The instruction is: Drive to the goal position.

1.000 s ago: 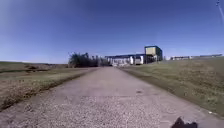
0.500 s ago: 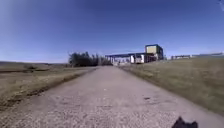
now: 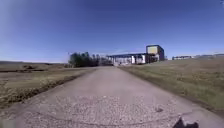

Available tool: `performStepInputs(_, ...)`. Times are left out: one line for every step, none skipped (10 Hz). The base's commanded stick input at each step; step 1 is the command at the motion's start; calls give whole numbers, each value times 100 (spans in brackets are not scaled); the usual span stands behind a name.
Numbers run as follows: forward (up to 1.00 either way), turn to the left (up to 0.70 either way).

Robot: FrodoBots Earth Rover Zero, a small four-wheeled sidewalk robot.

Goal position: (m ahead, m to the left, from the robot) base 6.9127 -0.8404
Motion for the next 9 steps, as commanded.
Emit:
performStepInputs(100, 0)
performStepInputs(100, 0)
performStepInputs(100, 0)
performStepInputs(100, 0)
performStepInputs(100, 0)
performStepInputs(100, 0)
performStepInputs(100, 0)
performStepInputs(100, 0)
performStepInputs(100, 0)
